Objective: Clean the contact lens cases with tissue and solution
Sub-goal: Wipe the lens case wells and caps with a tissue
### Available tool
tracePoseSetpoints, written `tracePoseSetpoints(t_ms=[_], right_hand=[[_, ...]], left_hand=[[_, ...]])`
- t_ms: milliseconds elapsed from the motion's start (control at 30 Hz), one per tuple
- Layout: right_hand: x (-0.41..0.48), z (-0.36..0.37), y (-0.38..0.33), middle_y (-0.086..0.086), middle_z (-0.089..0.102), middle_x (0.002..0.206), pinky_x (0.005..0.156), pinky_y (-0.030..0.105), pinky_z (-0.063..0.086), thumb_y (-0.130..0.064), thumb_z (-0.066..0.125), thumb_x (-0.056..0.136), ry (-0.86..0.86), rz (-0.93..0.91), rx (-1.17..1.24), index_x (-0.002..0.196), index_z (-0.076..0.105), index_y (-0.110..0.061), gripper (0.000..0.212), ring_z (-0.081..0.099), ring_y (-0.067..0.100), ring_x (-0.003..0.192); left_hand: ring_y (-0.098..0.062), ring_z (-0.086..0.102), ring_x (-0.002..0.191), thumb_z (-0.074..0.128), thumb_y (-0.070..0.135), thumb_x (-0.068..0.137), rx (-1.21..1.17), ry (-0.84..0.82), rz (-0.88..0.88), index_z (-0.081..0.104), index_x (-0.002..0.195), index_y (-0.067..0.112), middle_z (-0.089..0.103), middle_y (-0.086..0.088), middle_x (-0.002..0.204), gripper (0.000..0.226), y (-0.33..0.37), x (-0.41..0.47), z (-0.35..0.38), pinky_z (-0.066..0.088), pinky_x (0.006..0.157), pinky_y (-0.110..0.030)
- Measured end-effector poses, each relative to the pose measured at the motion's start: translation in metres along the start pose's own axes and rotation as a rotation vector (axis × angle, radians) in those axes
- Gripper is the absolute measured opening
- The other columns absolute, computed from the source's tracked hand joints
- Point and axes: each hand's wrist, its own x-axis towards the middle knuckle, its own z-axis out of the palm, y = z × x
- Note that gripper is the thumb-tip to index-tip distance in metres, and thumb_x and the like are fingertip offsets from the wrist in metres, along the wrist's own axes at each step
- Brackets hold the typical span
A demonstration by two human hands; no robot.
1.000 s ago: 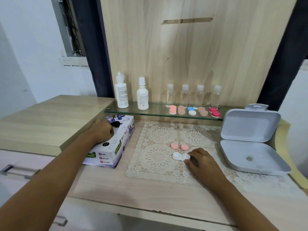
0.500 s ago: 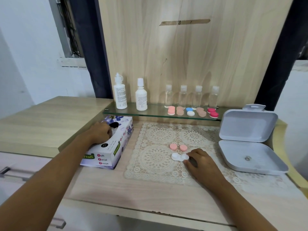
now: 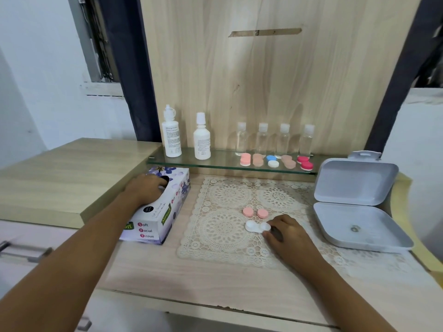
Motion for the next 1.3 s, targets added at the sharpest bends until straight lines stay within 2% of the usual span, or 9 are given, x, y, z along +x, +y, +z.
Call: tracePoseSetpoints(t_ms=[67, 167, 267, 433, 533, 733, 900, 1067, 1300], right_hand=[[0.0, 0.0, 0.0, -0.003, 0.056, 0.094, 0.073, 0.021, 0.038, -0.023, 0.061, 0.086, -0.002, -0.002, 0.0, 0.099, 0.067, -0.013, 0.017, 0.051, 0.014, 0.088], [0.0, 0.0, 0.001, -0.003, 0.056, 0.094, 0.073, 0.02, 0.037, -0.023, 0.061, 0.086, -0.003, -0.004, -0.003, 0.098, 0.067, -0.013, 0.017, 0.051, 0.013, 0.088], [0.0, 0.0, 0.001, -0.003, 0.056, 0.094, 0.073, 0.021, 0.038, -0.024, 0.06, 0.087, -0.004, -0.005, 0.004, 0.099, 0.066, -0.013, 0.017, 0.051, 0.013, 0.088], [0.0, 0.0, 0.001, -0.004, 0.056, 0.095, 0.073, 0.021, 0.038, -0.024, 0.06, 0.087, -0.008, -0.008, 0.004, 0.1, 0.066, -0.014, 0.018, 0.051, 0.013, 0.089], [0.0, -0.001, 0.001, -0.003, 0.056, 0.094, 0.073, 0.021, 0.038, -0.024, 0.06, 0.087, -0.01, -0.007, 0.001, 0.099, 0.066, -0.014, 0.017, 0.051, 0.013, 0.088], [0.0, -0.001, 0.0, -0.005, 0.055, 0.093, 0.072, 0.02, 0.037, -0.023, 0.061, 0.086, -0.01, -0.014, 0.006, 0.099, 0.066, -0.013, 0.017, 0.051, 0.013, 0.087], [0.0, -0.002, 0.0, -0.004, 0.055, 0.092, 0.072, 0.023, 0.04, -0.024, 0.061, 0.086, -0.008, -0.005, 0.009, 0.097, 0.066, -0.014, 0.016, 0.051, 0.014, 0.087], [0.0, -0.001, 0.0, -0.005, 0.054, 0.092, 0.072, 0.022, 0.039, -0.024, 0.061, 0.086, -0.01, -0.006, 0.009, 0.098, 0.066, -0.013, 0.017, 0.051, 0.014, 0.087], [0.0, -0.001, 0.0, -0.004, 0.054, 0.092, 0.072, 0.023, 0.04, -0.024, 0.061, 0.086, -0.007, -0.013, 0.004, 0.098, 0.066, -0.013, 0.016, 0.05, 0.013, 0.086]], left_hand=[[-0.024, 0.052, 0.082, 0.047, 0.009, 0.084, -0.017, 0.028, -0.011, 0.06, 0.077, 0.022, 0.064, -0.01, 0.1, 0.02, 0.0, -0.002, 0.0, 0.045, 0.066, -0.029], [-0.025, 0.057, 0.088, 0.048, 0.01, 0.086, 0.0, 0.063, -0.013, 0.068, 0.097, 0.017, 0.064, -0.008, 0.104, 0.024, 0.0, -0.002, 0.001, 0.047, 0.069, -0.03], [-0.025, 0.056, 0.091, 0.048, 0.014, 0.088, 0.013, 0.064, -0.024, 0.065, 0.1, 0.014, 0.062, -0.01, 0.106, 0.021, -0.001, 0.0, 0.001, 0.047, 0.072, -0.031], [-0.027, 0.049, 0.11, 0.037, 0.027, 0.096, 0.155, -0.044, 0.017, 0.055, 0.122, 0.024, 0.051, -0.011, 0.123, 0.031, -0.001, 0.001, 0.0, 0.044, 0.084, -0.033], [-0.027, 0.048, 0.11, 0.04, 0.023, 0.095, 0.159, -0.032, -0.014, 0.06, 0.118, 0.025, 0.051, -0.01, 0.122, 0.031, 0.005, 0.0, 0.0, 0.041, 0.082, -0.031], [-0.028, 0.056, 0.096, 0.051, 0.014, 0.086, -0.074, 0.058, -0.069, 0.064, 0.103, 0.014, 0.063, -0.01, 0.108, 0.022, 0.001, -0.007, -0.002, 0.045, 0.077, -0.031], [-0.026, 0.055, 0.092, 0.058, 0.012, 0.088, -0.267, 0.148, -0.098, 0.067, 0.101, 0.004, 0.066, -0.013, 0.107, 0.018, 0.007, -0.01, -0.007, 0.034, 0.071, -0.024], [-0.021, 0.055, 0.093, 0.059, 0.015, 0.09, -0.422, 0.244, -0.166, 0.07, 0.106, 0.008, 0.066, -0.01, 0.113, 0.02, 0.008, -0.015, -0.016, 0.033, 0.075, -0.022], [-0.021, 0.056, 0.092, 0.051, 0.021, 0.094, -0.852, 0.48, -0.201, 0.061, 0.099, 0.021, 0.063, -0.004, 0.1, 0.011, 0.018, -0.021, -0.023, 0.036, 0.075, -0.027]])
